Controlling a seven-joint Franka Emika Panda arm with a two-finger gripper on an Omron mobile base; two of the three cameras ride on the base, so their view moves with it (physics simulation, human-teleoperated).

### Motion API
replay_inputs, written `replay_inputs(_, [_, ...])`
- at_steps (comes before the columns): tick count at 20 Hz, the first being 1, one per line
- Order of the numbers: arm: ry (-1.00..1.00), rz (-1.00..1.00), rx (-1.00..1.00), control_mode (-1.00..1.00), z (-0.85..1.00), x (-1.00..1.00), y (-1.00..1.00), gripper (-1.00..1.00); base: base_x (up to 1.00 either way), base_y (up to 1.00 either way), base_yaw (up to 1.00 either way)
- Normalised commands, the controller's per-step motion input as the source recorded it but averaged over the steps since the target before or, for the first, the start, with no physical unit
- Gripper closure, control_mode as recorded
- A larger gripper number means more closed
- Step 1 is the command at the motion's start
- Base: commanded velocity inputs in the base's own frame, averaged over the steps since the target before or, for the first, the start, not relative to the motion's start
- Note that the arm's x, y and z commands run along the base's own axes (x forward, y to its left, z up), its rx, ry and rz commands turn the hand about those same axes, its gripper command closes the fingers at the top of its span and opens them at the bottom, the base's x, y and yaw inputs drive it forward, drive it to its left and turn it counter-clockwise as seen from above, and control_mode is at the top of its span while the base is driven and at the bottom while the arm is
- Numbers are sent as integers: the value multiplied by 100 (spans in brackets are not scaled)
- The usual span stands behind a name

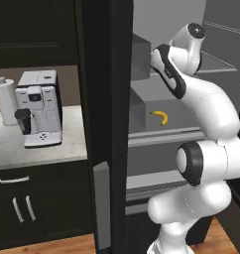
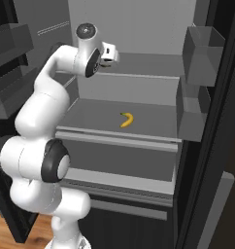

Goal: Pick the mango and banana from the fridge and place them inside the tupperware on the counter.

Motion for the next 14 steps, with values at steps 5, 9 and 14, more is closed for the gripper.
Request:
replay_inputs(5, [3, 5, 0, -100, -13, 70, 0, -100, 0, 0, 0])
replay_inputs(9, [0, 4, 0, -100, -8, 65, 0, -100, 0, 0, 0])
replay_inputs(14, [0, 2, 0, -100, -11, 60, 0, -100, 0, 0, 0])
